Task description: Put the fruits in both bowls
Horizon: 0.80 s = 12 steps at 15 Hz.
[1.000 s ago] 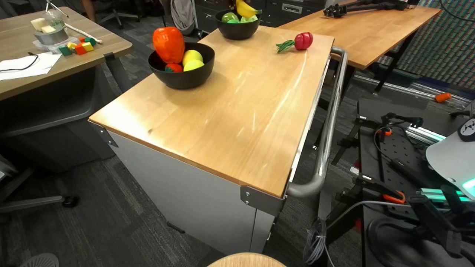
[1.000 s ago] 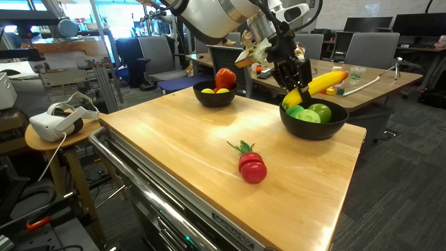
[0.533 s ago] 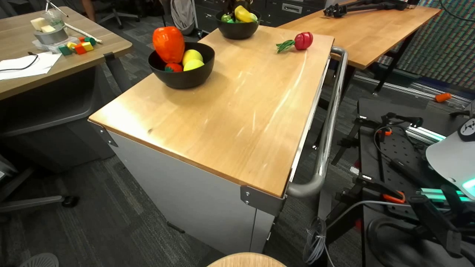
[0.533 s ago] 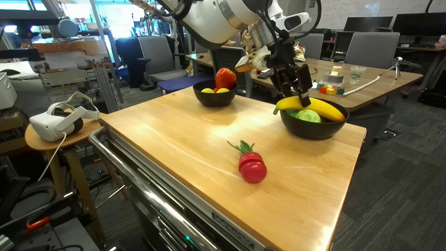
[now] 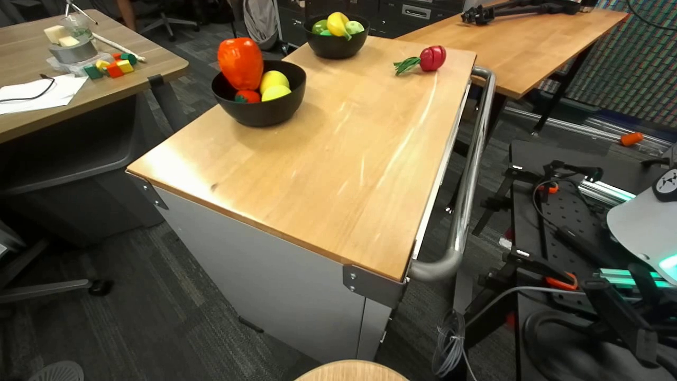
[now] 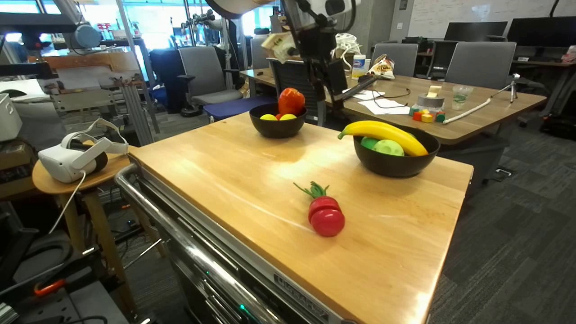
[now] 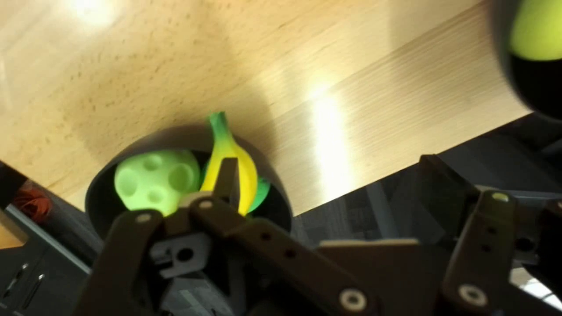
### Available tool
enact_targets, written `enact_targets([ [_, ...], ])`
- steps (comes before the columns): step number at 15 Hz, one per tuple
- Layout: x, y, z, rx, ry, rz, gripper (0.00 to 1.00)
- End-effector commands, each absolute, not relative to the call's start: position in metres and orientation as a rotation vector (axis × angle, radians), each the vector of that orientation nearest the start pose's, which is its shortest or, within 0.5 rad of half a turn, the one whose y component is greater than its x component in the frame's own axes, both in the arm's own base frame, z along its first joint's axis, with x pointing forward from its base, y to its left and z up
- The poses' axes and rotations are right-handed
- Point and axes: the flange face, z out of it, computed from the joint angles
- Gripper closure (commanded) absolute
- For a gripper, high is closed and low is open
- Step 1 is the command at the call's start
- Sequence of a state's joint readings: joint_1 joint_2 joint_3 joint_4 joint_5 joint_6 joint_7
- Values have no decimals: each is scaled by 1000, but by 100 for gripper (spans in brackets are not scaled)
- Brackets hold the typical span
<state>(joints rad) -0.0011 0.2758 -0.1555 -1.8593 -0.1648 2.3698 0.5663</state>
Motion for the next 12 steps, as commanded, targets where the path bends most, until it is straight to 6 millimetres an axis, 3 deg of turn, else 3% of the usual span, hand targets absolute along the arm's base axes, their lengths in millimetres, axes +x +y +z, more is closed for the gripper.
enact_targets([
  [1, 573, -61, 433, -2887, 961, -439, 0],
  [5, 503, -25, 416, -2724, 889, -204, 0],
  [6, 542, -34, 419, -2782, 945, -224, 0],
  [8, 516, -26, 411, -2750, 912, -176, 0],
  [11, 507, -25, 409, -2745, 909, -167, 0],
  [12, 504, -21, 408, -2828, 865, -174, 0],
])
